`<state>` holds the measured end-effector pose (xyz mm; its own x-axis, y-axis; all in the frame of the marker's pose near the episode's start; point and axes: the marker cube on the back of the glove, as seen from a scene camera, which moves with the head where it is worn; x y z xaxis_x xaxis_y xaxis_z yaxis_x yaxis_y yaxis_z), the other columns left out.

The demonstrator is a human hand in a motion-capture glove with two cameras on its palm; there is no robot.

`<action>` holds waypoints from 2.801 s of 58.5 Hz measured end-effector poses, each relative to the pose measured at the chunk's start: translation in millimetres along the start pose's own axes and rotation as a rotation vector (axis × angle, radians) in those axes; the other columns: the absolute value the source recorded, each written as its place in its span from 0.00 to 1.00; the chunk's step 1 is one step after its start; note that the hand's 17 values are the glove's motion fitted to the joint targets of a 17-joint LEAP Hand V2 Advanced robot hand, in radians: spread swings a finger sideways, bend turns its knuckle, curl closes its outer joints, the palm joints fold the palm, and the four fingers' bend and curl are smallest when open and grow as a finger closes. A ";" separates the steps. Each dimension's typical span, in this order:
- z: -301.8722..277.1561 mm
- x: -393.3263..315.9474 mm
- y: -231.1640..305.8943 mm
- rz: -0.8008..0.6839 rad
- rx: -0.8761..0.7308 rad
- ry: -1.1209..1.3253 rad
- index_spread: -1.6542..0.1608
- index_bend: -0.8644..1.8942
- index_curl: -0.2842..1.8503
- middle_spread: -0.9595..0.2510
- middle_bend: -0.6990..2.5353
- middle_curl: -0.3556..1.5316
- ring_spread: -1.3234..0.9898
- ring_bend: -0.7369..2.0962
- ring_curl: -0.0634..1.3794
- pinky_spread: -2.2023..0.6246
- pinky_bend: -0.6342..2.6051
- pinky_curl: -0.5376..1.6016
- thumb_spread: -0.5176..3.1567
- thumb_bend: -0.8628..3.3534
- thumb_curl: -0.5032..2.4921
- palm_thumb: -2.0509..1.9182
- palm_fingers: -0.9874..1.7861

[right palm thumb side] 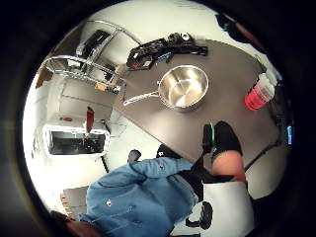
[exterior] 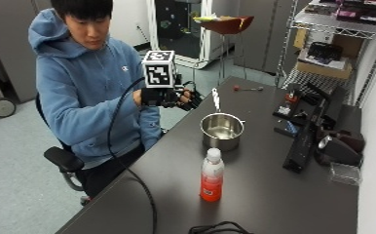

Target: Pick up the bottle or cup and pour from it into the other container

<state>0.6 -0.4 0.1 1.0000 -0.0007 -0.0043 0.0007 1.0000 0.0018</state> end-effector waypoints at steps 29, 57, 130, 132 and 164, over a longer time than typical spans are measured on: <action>2.9 27.9 2.7 0.027 -0.015 0.047 0.75 0.37 0.26 0.81 0.27 0.32 0.60 0.36 0.20 0.85 0.33 0.35 0.38 0.25 0.29 0.72 0.53; -10.4 98.3 22.7 0.087 -0.008 0.052 0.74 0.36 0.27 0.81 0.27 0.35 0.60 0.36 0.24 0.85 0.34 0.37 0.39 0.21 0.32 0.74 0.51; 95.9 261.8 -51.2 -0.034 0.209 -0.756 0.70 0.36 0.25 0.80 0.27 0.36 0.59 0.38 0.25 0.86 0.37 0.38 0.37 0.20 0.30 0.69 0.40; 105.5 256.9 -58.2 -0.032 0.224 -0.811 0.70 0.36 0.24 0.80 0.27 0.36 0.59 0.39 0.25 0.86 0.38 0.38 0.37 0.20 0.29 0.69 0.40; 175.1 184.3 -114.2 -0.035 0.288 -1.145 0.78 0.38 0.26 0.86 0.28 0.36 0.62 0.42 0.26 0.86 0.40 0.39 0.36 0.20 0.30 0.73 0.54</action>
<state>185.6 -115.0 174.2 0.4201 -0.1760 0.8903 -0.1175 0.9622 0.2456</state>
